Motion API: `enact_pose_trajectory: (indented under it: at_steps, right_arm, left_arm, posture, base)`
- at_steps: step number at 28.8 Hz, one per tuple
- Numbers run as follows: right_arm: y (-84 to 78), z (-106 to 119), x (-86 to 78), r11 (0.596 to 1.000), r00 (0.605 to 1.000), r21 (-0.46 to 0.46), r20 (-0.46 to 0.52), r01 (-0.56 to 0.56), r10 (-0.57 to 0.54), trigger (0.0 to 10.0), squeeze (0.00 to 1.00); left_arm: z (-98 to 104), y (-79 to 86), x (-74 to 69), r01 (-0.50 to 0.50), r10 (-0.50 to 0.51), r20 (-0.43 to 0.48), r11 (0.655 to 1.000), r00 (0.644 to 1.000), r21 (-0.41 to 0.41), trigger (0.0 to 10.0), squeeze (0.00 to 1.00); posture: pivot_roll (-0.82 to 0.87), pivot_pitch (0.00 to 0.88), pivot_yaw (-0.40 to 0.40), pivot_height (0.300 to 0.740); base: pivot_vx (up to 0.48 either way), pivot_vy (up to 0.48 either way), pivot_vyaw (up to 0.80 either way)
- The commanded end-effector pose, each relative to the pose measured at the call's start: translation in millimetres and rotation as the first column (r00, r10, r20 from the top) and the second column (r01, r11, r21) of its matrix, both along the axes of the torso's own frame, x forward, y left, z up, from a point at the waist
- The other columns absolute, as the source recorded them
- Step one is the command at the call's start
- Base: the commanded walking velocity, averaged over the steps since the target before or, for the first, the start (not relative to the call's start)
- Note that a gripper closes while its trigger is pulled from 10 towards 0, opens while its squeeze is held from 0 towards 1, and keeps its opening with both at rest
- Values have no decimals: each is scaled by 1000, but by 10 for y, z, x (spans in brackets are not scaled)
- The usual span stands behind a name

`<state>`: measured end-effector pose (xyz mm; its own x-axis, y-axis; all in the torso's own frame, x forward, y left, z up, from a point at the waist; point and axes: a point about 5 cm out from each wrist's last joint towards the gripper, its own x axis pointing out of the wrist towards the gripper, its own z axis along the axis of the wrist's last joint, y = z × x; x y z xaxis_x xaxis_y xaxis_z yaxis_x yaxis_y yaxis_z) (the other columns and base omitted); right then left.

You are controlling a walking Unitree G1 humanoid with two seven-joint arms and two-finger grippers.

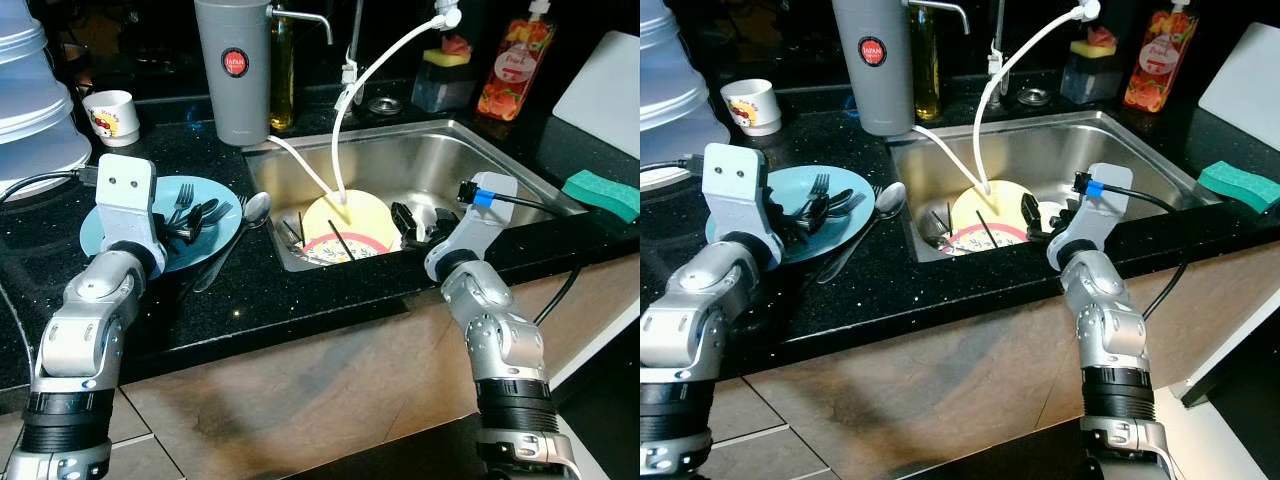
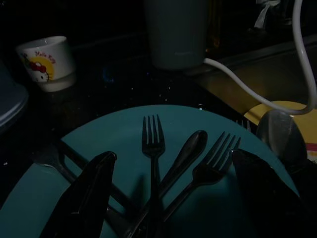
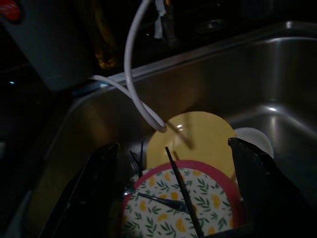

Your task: Kitchen organization

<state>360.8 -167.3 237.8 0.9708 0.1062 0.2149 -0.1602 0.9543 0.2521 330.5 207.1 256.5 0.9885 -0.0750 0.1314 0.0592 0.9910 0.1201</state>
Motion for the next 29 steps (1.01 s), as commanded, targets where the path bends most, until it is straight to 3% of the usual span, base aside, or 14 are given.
enact_pose_trajectory:
  at_steps: [1, 10, 15, 20, 24, 25, 27, 29]
  right_arm:
    - [37, 44, -22, 1000, 999, 11, 31, -22, 22, 10000, 0]
    - [75, 113, -25, 998, 996, 28, 66, -63, 61, 10000, 0]
    - [106, 128, -24, 995, 993, 28, 69, -100, 97, 10000, 0]
    - [157, 157, -43, 988, 986, 43, 85, -149, 145, 10000, 0]
    - [273, 290, -133, 918, 932, 196, 185, -344, 310, 10000, 0]
    - [273, 290, -133, 918, 932, 196, 185, -344, 310, 10000, 0]
    - [356, 363, -241, 823, 854, 246, 252, -511, 455, 10000, 0]
    - [356, 363, -241, 823, 854, 246, 252, -511, 455, 10000, 0]
  left_arm:
    - [-5, 25, -28, -1, 1, 8, 1000, 1000, 1, 10000, 0]
    - [-15, 126, -12, -71, 72, -16, 997, 997, 10, 10000, 0]
    - [6, 82, -18, -40, 40, 9, 999, 999, 17, 10000, 0]
    - [63, 24, -37, 14, -12, 62, 999, 998, -29, 10000, 0]
    - [216, -195, -145, 273, -250, 178, 955, 952, -116, 10000, 0]
    - [216, -195, -145, 273, -250, 178, 955, 952, -116, 10000, 0]
    - [212, -393, -284, 497, -470, 185, 854, 863, -151, 10000, 0]
    - [212, -393, -284, 497, -470, 185, 854, 863, -151, 10000, 0]
  posture:
    - [59, 98, -3, 740]
    - [58, 95, -4, 740]
    - [58, 93, -7, 740]
    - [56, 90, -8, 740]
    - [55, 88, -8, 740]
    - [55, 88, -8, 740]
    - [53, 85, -9, 740]
    - [53, 85, -9, 740]
  base:
    - [0, 0, 0]
    - [0, 0, 0]
    - [0, 0, 0]
    - [0, 0, 0]
    - [0, 0, 0]
    - [0, 0, 0]
    - [0, 0, 0]
    - [0, 0, 0]
